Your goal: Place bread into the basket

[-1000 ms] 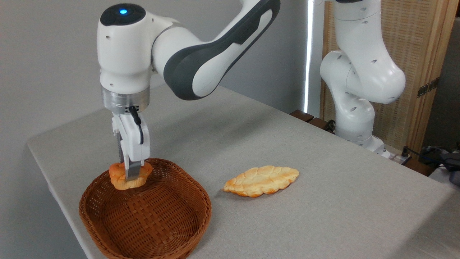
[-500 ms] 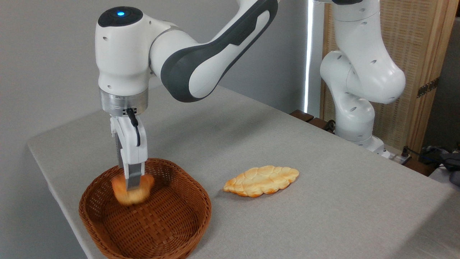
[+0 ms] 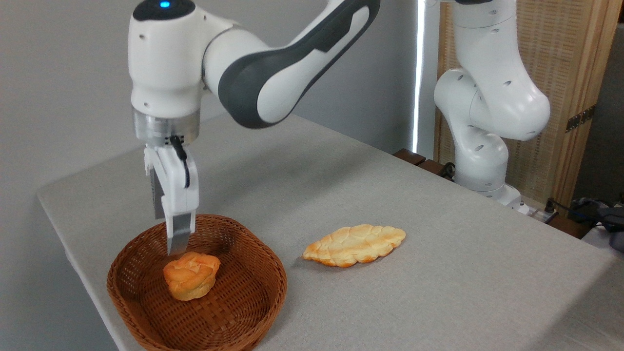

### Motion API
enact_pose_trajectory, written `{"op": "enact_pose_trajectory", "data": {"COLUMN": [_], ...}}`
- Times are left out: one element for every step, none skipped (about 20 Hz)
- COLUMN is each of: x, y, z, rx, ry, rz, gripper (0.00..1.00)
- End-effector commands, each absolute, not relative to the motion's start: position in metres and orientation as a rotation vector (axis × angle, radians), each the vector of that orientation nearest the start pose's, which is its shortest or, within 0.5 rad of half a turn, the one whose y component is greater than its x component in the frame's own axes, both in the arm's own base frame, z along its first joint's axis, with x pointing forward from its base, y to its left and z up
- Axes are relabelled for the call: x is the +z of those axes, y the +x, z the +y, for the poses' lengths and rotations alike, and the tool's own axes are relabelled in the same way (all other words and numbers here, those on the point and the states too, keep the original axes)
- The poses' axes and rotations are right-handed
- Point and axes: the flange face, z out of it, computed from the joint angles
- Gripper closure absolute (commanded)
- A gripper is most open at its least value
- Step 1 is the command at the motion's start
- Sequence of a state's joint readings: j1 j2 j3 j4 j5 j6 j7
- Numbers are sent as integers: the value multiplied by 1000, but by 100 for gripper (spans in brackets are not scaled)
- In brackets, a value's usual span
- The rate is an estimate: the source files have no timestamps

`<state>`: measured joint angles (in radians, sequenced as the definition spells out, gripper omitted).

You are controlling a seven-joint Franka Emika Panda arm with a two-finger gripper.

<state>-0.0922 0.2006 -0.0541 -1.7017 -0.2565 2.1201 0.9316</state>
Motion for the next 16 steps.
{"op": "enact_pose_trajectory", "data": {"x": [532, 544, 550, 558, 564, 570, 571, 573, 573, 580, 582, 585, 586, 586, 586, 588], "y": [609, 600, 595, 584, 579, 569, 564, 557, 554, 551, 550, 547, 546, 546, 546, 546], "z": [-97, -92, -91, -87, -85, -84, -83, -82, -82, -79, -80, -83, -83, -81, -80, -78], "rx": [-397, -366, -345, -292, -266, -201, -157, -62, -19, 44, 69, 115, 129, 138, 138, 132], "ry": [-2969, -2990, -2999, -3026, -3039, -3051, -3047, -3014, -2994, -2950, -2931, -2891, -2875, -2860, -2862, -2870], "rz": [1406, 1389, 1388, 1375, 1365, 1358, 1349, 1330, 1313, 1270, 1250, 1220, 1204, 1179, 1175, 1170], "gripper": [0, 0, 0, 0, 0, 0, 0, 0, 0, 0, 0, 0, 0, 0, 0, 0]}}
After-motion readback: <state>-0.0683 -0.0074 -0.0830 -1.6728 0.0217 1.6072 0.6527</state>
